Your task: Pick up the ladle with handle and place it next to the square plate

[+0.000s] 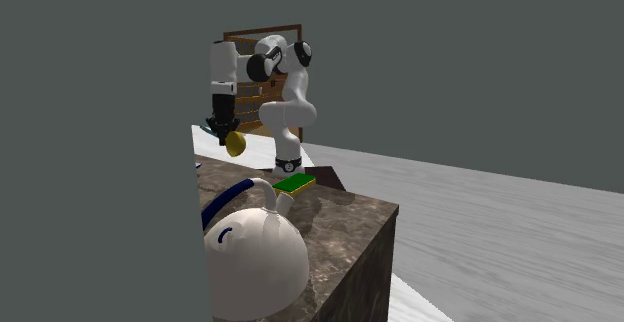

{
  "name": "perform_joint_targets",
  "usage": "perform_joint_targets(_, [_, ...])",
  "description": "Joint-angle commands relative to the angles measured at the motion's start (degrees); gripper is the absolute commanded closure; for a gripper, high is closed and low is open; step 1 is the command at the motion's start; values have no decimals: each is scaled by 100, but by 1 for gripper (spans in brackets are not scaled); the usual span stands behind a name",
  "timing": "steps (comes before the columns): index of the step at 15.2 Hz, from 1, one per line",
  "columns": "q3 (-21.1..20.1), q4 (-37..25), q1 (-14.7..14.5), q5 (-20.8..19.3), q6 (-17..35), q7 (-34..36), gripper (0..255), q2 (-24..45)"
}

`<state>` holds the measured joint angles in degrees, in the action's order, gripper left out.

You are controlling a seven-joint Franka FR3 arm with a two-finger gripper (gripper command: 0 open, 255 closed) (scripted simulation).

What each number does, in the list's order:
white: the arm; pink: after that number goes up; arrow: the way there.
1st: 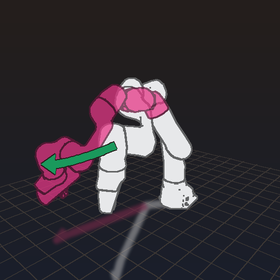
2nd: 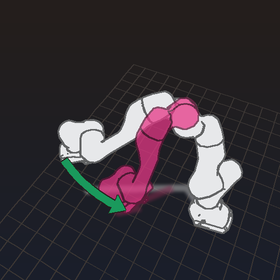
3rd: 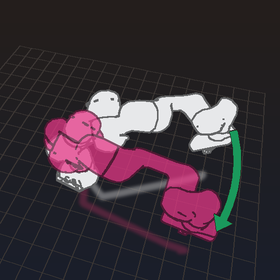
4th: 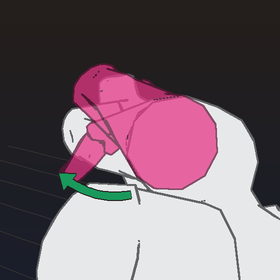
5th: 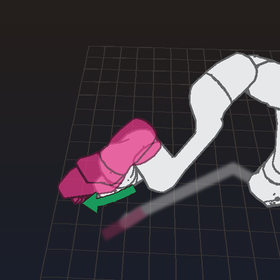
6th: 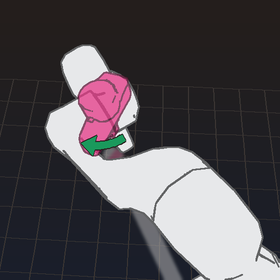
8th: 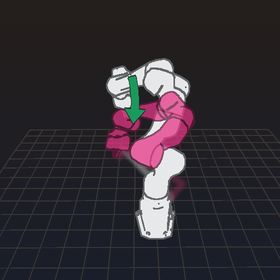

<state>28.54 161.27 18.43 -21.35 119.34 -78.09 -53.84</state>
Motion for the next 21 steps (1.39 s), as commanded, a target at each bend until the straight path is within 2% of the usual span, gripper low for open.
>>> perform_joint_targets(1, [65,112,11,-56,191,3,255,79])
perform_joint_targets(16, [615,858,126,-535,1722,-12,255,893])
perform_joint_targets(21, [616,857,125,-536,1721,-11,255,893])
